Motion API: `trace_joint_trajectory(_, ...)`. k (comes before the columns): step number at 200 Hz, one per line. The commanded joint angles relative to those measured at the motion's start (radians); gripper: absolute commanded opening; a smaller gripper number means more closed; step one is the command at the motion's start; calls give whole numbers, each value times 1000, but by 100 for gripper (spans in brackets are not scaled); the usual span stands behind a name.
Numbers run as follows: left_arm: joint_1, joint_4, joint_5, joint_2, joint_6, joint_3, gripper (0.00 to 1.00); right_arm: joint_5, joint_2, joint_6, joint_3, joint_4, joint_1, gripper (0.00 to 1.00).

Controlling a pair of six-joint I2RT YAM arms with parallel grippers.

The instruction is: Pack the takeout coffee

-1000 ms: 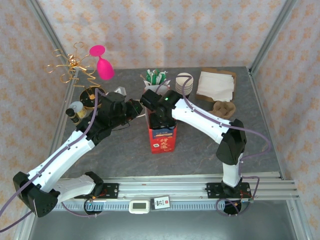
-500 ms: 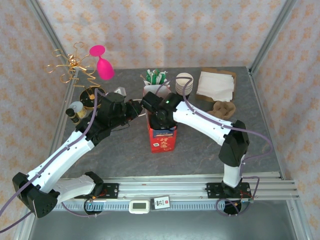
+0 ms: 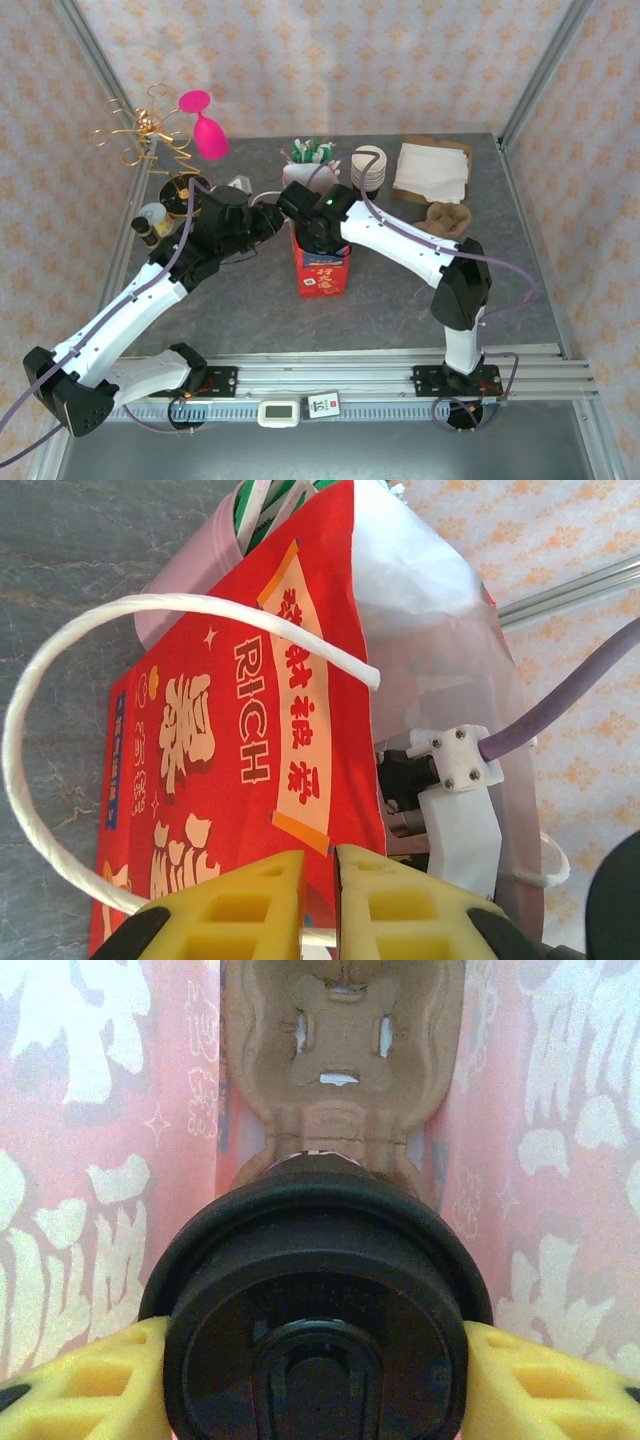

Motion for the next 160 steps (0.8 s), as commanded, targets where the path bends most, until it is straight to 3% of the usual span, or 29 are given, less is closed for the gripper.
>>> trace_joint_trajectory(1, -2, -36, -28, -11, 27, 26, 17, -16, 91, -6, -79, 33, -8, 41)
trace_joint_trajectory(160, -6, -37, -27, -5, 30, 32, 19, -7, 123, -25, -94, 55, -9, 42)
